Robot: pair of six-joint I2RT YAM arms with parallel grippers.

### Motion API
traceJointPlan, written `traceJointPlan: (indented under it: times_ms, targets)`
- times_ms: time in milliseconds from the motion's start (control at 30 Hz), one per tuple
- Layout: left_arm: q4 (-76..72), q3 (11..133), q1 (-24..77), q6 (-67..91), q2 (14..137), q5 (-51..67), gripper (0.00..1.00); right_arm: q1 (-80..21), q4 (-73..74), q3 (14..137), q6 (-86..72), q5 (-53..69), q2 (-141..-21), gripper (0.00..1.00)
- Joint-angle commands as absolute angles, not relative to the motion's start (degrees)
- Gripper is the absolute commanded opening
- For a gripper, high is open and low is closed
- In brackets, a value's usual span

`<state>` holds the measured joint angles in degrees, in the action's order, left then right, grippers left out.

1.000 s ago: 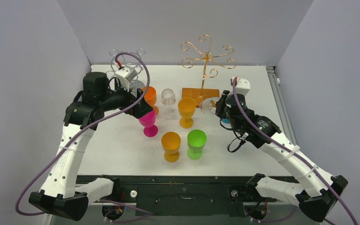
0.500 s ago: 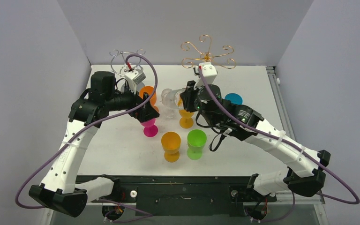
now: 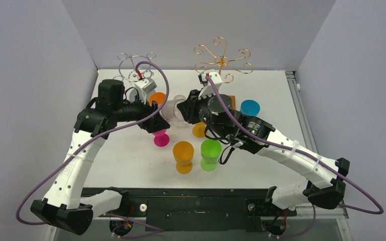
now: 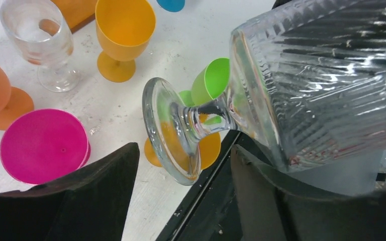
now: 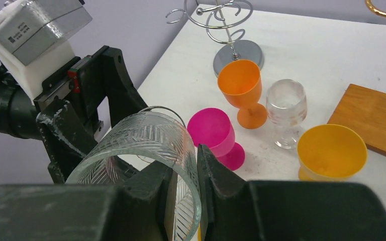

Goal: Place the wine glass upside down on the wine glass rack
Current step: Turn the wine glass upside down at the wine rack.

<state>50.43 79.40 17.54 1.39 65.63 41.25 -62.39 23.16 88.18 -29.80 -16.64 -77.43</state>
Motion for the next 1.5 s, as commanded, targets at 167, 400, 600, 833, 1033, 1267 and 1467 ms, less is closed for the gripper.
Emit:
traceJointPlan:
  times_ms: [167,400,600,833,1033,1267,1467]
  targets:
    - [48.69,81.43,16.29,1.65,64.40,45.74,0.33,-62.75,12.58,85.77,-34.86,-9.81,-74.24,0.00]
    - [49.96,81.40,16.17,-2.60,63.96,44.48,0.00,-62.93,12.46,85.51,-34.92,-7.70,-75.13,0.00]
    - [53.69,78.95,16.20,-11.18,61.94,37.47,0.00,-62.93,13.05,82.65,-35.18,-4.91,-73.58,0.25]
    - [52.70,73.68,16.26,-21.51,55.61,28.87,0.00,-61.83,15.35,80.44,-35.75,-0.46,-72.78,0.49]
    - [50.99,73.49,16.26,-30.40,52.87,24.77,0.00,-58.44,14.03,79.11,-38.05,7.21,-72.48,0.58]
    - [48.39,73.68,16.36,-38.73,50.69,21.78,0.00,-53.36,14.24,78.59,-38.42,16.26,-70.13,0.67]
    - [43.47,72.50,16.70,-49.99,46.70,24.52,0.00,-54.87,18.84,85.74,-34.10,19.56,-73.29,0.74]
